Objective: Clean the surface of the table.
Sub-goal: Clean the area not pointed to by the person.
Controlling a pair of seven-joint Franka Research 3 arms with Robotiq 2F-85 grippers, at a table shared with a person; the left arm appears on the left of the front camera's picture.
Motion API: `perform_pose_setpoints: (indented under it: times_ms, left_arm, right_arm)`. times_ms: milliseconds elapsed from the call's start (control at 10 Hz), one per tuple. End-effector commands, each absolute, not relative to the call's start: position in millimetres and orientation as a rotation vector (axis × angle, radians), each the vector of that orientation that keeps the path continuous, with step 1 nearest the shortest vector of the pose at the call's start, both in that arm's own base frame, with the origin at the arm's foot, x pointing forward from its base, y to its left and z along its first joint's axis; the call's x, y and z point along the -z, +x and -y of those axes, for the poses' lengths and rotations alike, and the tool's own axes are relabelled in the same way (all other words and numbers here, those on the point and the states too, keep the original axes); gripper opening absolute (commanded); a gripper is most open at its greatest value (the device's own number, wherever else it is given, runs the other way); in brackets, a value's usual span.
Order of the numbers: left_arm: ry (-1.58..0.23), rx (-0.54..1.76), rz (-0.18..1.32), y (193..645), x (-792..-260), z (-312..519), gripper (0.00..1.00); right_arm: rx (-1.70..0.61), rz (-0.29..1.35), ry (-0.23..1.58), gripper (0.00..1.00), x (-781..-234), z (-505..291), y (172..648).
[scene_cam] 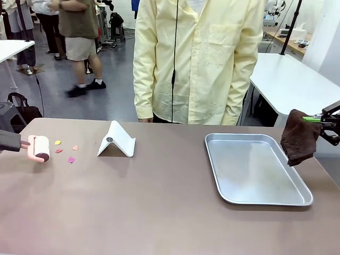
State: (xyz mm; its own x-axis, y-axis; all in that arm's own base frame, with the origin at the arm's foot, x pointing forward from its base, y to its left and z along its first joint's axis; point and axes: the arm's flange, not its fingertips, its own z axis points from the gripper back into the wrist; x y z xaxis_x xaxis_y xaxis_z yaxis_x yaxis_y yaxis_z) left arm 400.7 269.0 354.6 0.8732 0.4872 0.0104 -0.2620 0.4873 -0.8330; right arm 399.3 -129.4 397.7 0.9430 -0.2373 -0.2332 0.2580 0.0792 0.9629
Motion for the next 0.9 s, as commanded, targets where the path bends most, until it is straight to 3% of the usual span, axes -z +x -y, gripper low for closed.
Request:
perform_pose_setpoints:
  times_ms: [0, 800]
  left_arm:
    - [-0.892, -0.485, 0.259, 412, -353, -272, 0.22]
    - [-0.856, -0.484, 0.164, 436, -326, -243, 0.22]
  right_arm:
    - [0.364, -0.012, 1.469, 0.08, -401, 131, 398]
    - [0.364, -0.012, 1.469, 0.08, -401, 131, 398]
